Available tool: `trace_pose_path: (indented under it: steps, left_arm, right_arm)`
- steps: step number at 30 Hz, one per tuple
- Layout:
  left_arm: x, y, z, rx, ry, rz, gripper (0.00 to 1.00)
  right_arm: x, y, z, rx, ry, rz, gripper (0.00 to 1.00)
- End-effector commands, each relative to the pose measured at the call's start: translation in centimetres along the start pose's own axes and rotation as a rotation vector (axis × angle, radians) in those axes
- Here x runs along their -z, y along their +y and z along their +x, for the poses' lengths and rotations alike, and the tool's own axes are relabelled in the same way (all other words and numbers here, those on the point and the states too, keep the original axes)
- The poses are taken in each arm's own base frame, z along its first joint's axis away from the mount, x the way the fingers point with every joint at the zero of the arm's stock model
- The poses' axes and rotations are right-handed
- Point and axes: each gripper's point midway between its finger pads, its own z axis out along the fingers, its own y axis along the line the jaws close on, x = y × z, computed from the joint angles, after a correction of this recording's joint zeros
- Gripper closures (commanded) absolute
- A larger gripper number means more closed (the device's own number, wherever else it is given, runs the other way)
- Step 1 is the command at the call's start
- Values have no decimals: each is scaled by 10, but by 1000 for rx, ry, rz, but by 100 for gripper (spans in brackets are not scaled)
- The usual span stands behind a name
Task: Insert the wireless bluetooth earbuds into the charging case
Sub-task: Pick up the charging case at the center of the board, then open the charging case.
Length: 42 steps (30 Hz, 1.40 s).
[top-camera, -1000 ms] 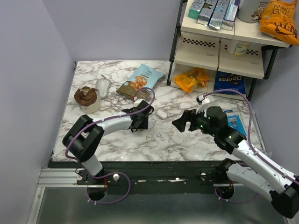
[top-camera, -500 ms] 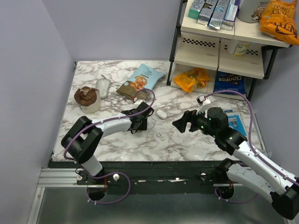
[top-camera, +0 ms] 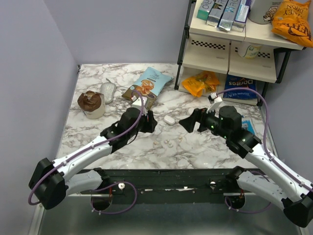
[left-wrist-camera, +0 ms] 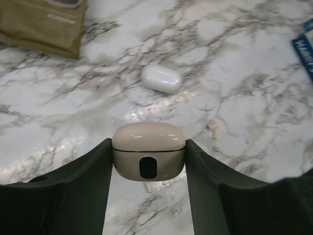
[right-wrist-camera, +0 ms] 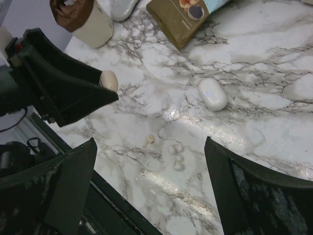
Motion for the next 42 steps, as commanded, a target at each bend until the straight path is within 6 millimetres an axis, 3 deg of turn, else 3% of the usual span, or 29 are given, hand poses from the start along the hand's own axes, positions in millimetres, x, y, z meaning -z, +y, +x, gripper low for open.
trace_pose_path:
  steps: [1, 2, 3, 4, 5, 9, 14, 25, 29, 42]
  left_arm:
    - [27, -76, -14, -120, -187, 438, 100]
    - [27, -74, 6, -150, -189, 463, 100]
    - [34, -78, 0, -217, -268, 483, 100]
    - [45, -94, -4, -257, -345, 538, 100]
    - [42, -87, 2, -293, -369, 502, 100]
    - [48, -97, 0, -430, -465, 528, 100]
    - [56, -102, -18, -520, -619, 520, 100]
    - [53, -113, -5, -700, -572, 522, 100]
    - [53, -108, -4, -707, -569, 485, 100]
    - [61, -117, 2, -713, -573, 496, 100]
  right_arm:
    - [5, 17, -24, -62, -43, -35, 0]
    - [6, 22, -26, -62, -43, -54, 0]
    - [7, 26, -29, -57, -41, -70, 0]
    - [9, 33, -29, -43, -28, -102, 1]
    - [9, 34, -28, -7, -18, -117, 1]
    - [14, 36, -17, 57, 39, -142, 4]
    - [15, 26, -3, 98, 172, -82, 6]
    - [9, 58, 11, 118, 258, -211, 6]
    - [2, 68, 17, 109, 289, -248, 6]
    - [-23, 74, 29, 106, 333, -248, 7]
